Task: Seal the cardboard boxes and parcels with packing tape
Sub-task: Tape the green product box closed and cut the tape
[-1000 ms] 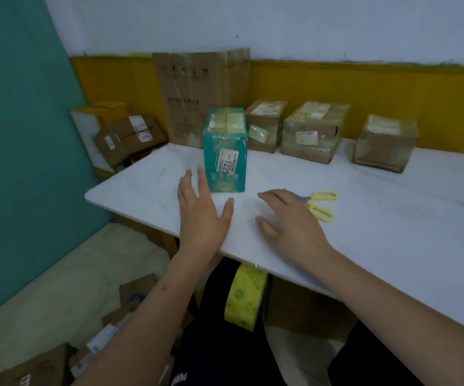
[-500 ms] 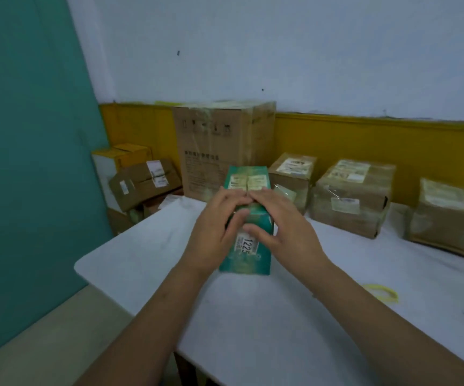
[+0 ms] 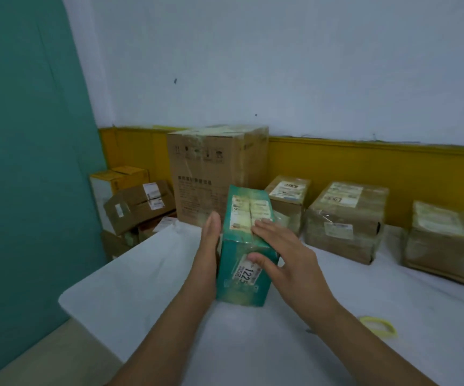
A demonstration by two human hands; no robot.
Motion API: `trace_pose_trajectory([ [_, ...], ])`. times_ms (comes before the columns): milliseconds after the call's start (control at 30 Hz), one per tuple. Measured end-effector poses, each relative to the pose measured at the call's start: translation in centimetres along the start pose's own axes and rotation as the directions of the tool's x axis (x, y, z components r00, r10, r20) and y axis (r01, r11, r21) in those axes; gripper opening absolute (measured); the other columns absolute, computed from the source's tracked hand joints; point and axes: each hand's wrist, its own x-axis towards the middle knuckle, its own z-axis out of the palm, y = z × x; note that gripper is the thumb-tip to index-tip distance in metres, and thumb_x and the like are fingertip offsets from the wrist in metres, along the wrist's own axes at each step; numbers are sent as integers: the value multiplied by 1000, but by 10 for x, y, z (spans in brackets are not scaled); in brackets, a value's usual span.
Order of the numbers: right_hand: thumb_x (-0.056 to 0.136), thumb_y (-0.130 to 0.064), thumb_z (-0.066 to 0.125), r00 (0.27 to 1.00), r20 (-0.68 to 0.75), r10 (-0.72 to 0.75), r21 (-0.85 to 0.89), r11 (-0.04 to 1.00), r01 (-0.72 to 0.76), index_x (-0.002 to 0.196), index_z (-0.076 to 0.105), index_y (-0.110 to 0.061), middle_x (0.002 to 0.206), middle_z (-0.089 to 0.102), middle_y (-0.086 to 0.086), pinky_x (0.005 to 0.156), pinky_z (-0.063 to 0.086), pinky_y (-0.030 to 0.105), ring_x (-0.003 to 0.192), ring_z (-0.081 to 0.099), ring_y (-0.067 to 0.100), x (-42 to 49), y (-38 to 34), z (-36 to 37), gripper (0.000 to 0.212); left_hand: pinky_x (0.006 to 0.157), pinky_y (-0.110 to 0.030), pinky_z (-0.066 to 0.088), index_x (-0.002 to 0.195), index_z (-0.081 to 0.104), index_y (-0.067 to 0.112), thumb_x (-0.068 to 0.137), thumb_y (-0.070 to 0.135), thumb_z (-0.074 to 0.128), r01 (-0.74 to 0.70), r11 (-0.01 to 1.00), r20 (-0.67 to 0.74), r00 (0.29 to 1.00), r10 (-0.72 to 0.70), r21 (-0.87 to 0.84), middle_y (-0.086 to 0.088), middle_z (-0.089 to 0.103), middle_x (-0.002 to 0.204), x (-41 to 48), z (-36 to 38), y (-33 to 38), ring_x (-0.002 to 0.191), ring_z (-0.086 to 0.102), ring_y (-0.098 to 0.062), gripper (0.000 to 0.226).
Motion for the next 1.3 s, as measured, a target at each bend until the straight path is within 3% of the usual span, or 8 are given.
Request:
trace_pose_trajectory([
  [100, 91, -45, 57, 988, 42, -146, -77, 986, 149, 135, 59, -21, 145, 46, -17, 115, 29, 18, 139, 33, -5, -15, -5, -15, 50, 73, -37, 58, 126, 65, 18, 94, 65, 36, 281, 959, 86, 957, -276, -44, -13, 74, 110, 6, 7, 14, 90, 74, -26, 64],
  [233, 96, -39, 53, 935, 81, -345, -148, 924, 354, 138, 55, -21, 152, 41, -10, 115, 29, 19, 145, 31, 8, -33, -9, -50, 46, 84, -43, 54, 126, 63, 17, 95, 50, 46, 274, 962, 200, 943, -267, -6, -13, 72, 117, 7, 18, 18, 98, 72, -27, 49],
  [367, 80, -71, 56, 995, -53, 82, 227, 972, -68, 151, 24, -45, 158, 18, -27, 104, 39, 15, 142, 25, -7, -19, -27, -93, 82, 100, -54, 49, 141, 50, 24, 80, 48, 70, -6, 1000, 216, 976, 3, 13, -8, 67, 129, 16, 50, 0, 116, 65, -31, 68],
  [433, 63, -74, 70, 899, 68, 434, 347, 834, -429, 153, 14, -46, 152, 36, -20, 103, 46, 34, 131, 45, 2, -7, -27, -111, 110, 99, -53, 50, 146, 43, 31, 71, 48, 74, -160, 983, 233, 963, 136, 89, -4, 63, 134, 22, 71, -11, 118, 64, -28, 83],
  [500, 67, -54, 80, 810, 260, 526, 555, 605, -571, 145, 39, -36, 126, 67, -4, 95, 54, 47, 109, 68, 19, -2, -12, -129, 90, 93, -48, 55, 148, 39, 32, 67, 45, 77, -210, 974, 277, 944, 179, 89, -5, 62, 135, 27, 93, -20, 117, 65, -28, 91],
  [1033, 85, -37, 62, 880, 173, 443, 478, 743, -468, 122, 59, -24, 106, 74, -10, 72, 57, 24, 95, 72, 10, -28, 38, -126, 40, 85, -28, 57, 153, 26, 37, 84, 26, 72, -395, 902, 327, 887, 326, 172, 2, 47, 149, 36, 104, -58, 127, 56, -13, 84],
  [1167, 74, -64, 67, 923, 85, 376, 259, 886, -385, 139, 40, -38, 126, 65, -9, 80, 57, 26, 103, 67, 2, -16, 31, -134, 75, 86, -21, 55, 148, 20, 52, 71, 52, 77, -376, 909, 198, 919, 340, 182, 11, 49, 146, 25, 115, -64, 123, 57, -3, 96],
  [1300, 48, -80, 75, 930, 107, 352, -216, 921, -324, 144, -34, -41, 153, 10, -19, 111, 36, 37, 138, 25, 8, -8, 13, -140, 150, 100, -18, 43, 141, 3, 65, 51, 96, 56, -419, 846, 54, 903, 426, 331, 11, 10, 161, 21, 117, -66, 141, 32, -4, 109],
])
